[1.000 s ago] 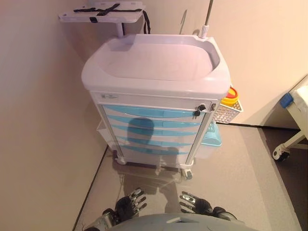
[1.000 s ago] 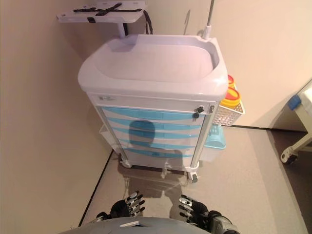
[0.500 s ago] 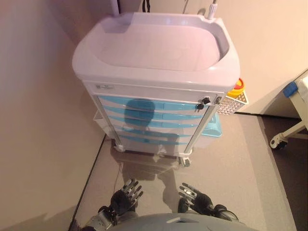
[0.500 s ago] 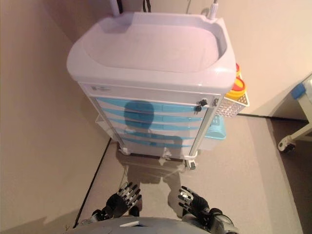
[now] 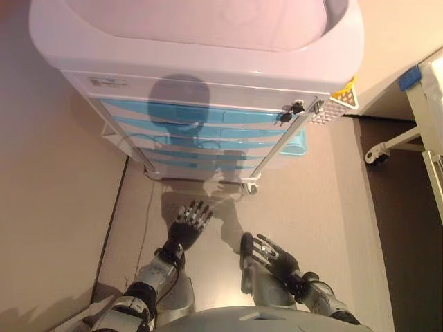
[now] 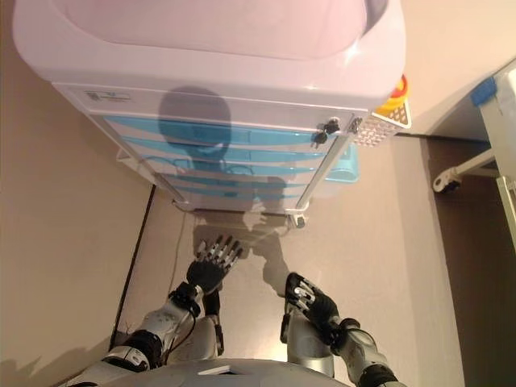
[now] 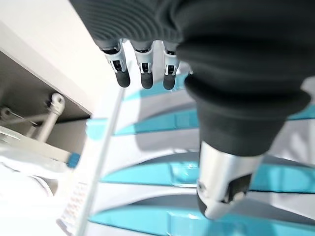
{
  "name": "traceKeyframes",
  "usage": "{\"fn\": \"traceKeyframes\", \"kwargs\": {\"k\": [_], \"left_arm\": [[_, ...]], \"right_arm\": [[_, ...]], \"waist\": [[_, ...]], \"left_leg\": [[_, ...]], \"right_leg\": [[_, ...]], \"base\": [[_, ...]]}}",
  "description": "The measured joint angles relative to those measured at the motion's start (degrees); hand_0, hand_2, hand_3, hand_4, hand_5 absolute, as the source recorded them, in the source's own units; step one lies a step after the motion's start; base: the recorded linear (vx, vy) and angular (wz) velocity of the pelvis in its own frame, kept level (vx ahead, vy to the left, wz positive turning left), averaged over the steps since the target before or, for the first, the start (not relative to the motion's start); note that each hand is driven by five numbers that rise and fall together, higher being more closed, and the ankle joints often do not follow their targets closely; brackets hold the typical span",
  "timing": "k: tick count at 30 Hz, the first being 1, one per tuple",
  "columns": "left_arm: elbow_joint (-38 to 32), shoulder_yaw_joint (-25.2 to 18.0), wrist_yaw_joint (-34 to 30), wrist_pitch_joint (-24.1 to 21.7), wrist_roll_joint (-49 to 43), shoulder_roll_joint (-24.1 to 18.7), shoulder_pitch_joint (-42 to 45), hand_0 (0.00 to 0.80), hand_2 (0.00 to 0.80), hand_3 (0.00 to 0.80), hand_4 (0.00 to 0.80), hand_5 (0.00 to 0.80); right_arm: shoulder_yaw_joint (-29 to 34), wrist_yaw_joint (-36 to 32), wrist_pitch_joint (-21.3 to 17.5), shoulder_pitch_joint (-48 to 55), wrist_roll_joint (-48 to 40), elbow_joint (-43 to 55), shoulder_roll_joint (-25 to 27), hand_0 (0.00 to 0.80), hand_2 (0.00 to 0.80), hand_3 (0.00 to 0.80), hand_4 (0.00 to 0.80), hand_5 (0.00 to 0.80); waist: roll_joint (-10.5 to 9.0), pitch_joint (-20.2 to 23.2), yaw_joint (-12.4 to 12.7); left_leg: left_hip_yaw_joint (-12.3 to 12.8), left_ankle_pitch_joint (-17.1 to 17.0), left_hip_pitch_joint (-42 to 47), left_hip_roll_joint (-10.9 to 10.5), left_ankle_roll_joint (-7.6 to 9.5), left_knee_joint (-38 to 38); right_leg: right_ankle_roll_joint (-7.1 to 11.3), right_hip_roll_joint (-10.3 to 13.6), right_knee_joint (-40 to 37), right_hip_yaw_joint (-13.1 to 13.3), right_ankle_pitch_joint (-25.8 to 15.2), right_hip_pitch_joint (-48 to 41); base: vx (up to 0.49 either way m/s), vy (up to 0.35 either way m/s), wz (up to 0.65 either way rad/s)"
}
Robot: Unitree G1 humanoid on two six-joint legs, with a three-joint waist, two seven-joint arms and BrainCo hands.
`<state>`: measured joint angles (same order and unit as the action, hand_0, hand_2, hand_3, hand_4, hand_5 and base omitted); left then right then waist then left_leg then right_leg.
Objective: Open the drawer and pick up the medicine
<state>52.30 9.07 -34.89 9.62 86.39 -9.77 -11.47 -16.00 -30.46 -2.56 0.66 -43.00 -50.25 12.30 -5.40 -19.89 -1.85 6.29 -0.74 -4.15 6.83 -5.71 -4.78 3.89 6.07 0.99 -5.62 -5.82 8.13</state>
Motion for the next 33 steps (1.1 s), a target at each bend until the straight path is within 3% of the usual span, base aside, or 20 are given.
{"fn": "traceKeyframes", "kwargs": {"k": [7, 13, 17, 26, 33], "left_arm": [[-1.47, -1.28, 0.55, -2.6, 3.86, -1.24, -5.35, 0.0, 0.0, 0.0, 0.0, 0.0], [-1.49, -3.26, 1.81, -3.56, 6.44, -5.58, -11.93, 0.0, 0.0, 0.0, 0.0, 0.0], [-1.47, -4.98, 2.0, -3.56, 8.37, -8.01, -16.06, 0.0, 0.0, 0.0, 0.0, 0.0], [-1.28, -4.83, 4.28, -3.52, 10.9, -12.96, -20.84, 0.0, 0.0, 0.0, 0.0, 0.0], [-0.18, -4.76, 6.58, -3.5, 10.94, -14.83, -22.97, 0.0, 0.0, 0.0, 0.0, 0.0]], "right_arm": [[-0.66, 0.0, 1.27, -0.67, -1.45, 2.07, -0.36, 0.0, 0.0, 0.0, 0.0, 0.0], [-1.35, -0.03, 1.24, -1.15, -2.15, 2.67, -1.6, 0.0, 0.0, 0.0, 0.0, 0.0], [-3.09, -0.14, 1.25, -1.11, -3.18, 3.39, -1.85, 0.0, 0.0, 0.0, 0.0, 0.0], [-5.24, -1.33, 1.0, -1.12, -4.41, 3.65, -2.44, 0.0, 0.0, 0.0, 0.0, 0.0], [-6.72, -2.06, 0.21, -1.12, -5.5, 3.54, -2.53, 0.0, 0.0, 0.0, 0.0, 0.0]], "waist": [[-3.48, -2.1, -1.67], [-5.91, -3.2, -2.13], [-7.01, -3.3, -2.39], [-9.55, -2.93, -3.09], [-10.35, -2.98, -3.18]], "left_leg": [[0.4, 2.85, -3.6, 0.63, 0.04, -6.07], [-0.11, 6.31, -7.77, 2.37, -0.32, -12.7], [-0.18, 8.05, -9.08, 3.12, -0.33, -15.59], [-0.9, 10.37, -12.38, 4.09, -0.13, -20.24], [-1.36, 10.55, -12.9, 4.15, -0.09, -21.01]], "right_leg": [[-0.03, -0.45, 0.96, 1.4, -0.08, 1.62], [-0.49, -1.96, 1.03, 2.34, -0.44, 2.69], [-0.5, -2.66, 1.04, 3.78, -0.64, 2.68], [-0.22, -3.31, 1.05, 3.88, -0.81, 3.64], [-0.17, -3.37, 1.11, 3.73, -0.85, 3.6]], "base": [[-0.02, -0.063, -0.06], [-0.018, -0.081, -0.05], [-0.01, -0.063, -0.04], [-0.005, -0.049, -0.01], [0.007, -0.016, 0.0]]}}
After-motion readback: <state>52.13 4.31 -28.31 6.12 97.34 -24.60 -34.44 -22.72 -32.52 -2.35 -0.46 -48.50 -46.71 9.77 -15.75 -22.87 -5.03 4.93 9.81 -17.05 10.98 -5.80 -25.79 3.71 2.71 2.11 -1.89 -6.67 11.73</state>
